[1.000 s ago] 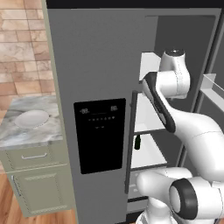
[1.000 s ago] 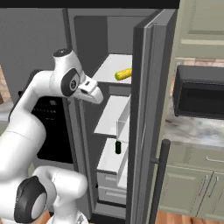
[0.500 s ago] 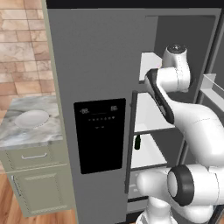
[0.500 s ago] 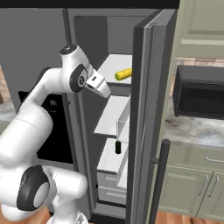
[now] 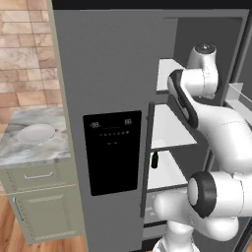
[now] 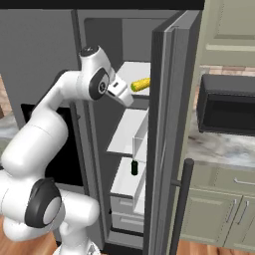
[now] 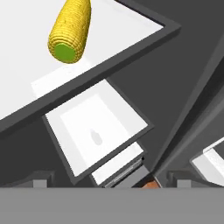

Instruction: Pick corn from the fridge and place it on the plate on the counter.

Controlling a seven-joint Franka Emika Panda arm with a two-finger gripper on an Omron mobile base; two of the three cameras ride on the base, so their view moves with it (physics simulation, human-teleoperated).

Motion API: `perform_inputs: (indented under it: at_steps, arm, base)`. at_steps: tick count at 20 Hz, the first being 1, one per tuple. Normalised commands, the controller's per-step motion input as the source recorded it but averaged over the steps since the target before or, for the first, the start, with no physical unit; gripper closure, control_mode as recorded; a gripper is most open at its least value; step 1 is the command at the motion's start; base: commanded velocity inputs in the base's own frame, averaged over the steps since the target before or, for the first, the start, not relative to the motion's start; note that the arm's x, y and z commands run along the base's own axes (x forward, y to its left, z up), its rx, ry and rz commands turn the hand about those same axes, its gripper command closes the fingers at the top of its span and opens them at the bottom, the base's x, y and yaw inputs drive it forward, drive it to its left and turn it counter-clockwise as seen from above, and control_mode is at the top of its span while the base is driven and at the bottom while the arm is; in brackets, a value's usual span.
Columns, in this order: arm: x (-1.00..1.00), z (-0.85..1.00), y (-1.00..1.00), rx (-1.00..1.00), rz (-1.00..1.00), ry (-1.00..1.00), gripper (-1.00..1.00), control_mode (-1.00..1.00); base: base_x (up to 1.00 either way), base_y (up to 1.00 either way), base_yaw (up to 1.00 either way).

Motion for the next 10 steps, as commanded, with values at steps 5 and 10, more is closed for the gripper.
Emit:
perform_inputs:
  at_steps: [5, 10]
  arm:
    - [0.08, 0.18, -0.15, 0.0, 0.0, -0.15, -1.0, -1.0]
    - [0.1, 0.22, -0.11, 0.0, 0.0, -0.03, -1.0, -1.0]
  base:
    - [0.0, 0.0, 0.0]
    - [0.0, 0.0, 0.0]
